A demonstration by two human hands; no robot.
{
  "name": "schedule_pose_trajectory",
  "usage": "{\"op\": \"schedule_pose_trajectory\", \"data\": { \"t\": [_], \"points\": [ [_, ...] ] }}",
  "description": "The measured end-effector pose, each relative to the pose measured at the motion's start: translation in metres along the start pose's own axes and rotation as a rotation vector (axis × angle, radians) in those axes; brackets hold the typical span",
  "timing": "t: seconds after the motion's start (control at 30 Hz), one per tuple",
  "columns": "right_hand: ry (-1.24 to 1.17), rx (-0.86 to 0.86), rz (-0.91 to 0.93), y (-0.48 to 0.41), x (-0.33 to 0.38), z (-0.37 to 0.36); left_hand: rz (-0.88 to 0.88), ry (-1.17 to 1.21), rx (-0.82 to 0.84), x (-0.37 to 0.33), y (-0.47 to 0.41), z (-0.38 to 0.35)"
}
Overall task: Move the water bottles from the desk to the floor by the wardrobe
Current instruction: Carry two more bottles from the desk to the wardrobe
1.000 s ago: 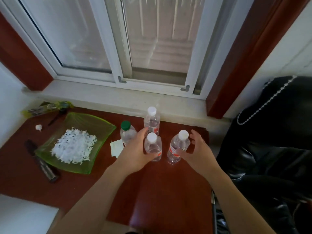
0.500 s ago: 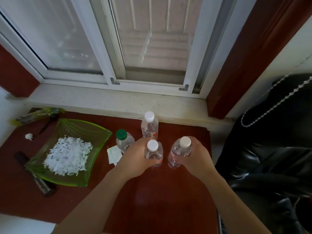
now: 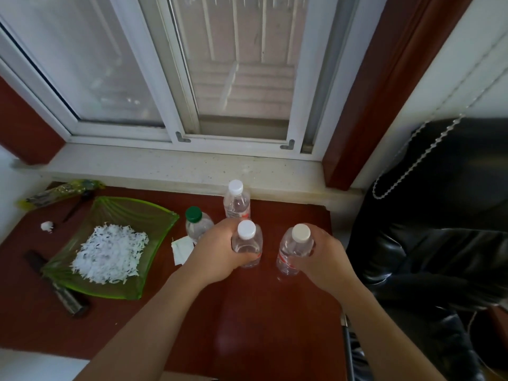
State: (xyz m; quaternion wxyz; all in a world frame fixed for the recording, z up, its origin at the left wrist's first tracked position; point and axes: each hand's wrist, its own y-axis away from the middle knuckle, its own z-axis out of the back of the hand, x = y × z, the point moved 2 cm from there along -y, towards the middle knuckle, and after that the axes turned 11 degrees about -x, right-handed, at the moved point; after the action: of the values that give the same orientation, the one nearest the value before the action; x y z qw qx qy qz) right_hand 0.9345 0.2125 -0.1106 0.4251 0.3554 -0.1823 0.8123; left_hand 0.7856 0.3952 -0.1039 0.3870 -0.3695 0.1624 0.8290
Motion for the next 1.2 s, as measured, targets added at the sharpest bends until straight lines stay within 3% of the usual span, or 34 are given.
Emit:
{"op": "schedule_pose_trajectory", "data": {
  "t": [0.3,0.6,1.2],
  "points": [
    [0.017,-0.120,0.016,0.050,0.039,0.035,-0.157,-0.017,0.022,-0.026,0.022,0.027],
    [-0.022,-0.367,-0.132,0.157,0.070,0.045,-0.304,0.036,0.147,-0.036,0.072,0.053],
    [0.011,-0.823,-0.418,0.444,0.042,0.130,-0.765,0.187,0.525,-0.159,0.254,-0.032]
  ]
}}
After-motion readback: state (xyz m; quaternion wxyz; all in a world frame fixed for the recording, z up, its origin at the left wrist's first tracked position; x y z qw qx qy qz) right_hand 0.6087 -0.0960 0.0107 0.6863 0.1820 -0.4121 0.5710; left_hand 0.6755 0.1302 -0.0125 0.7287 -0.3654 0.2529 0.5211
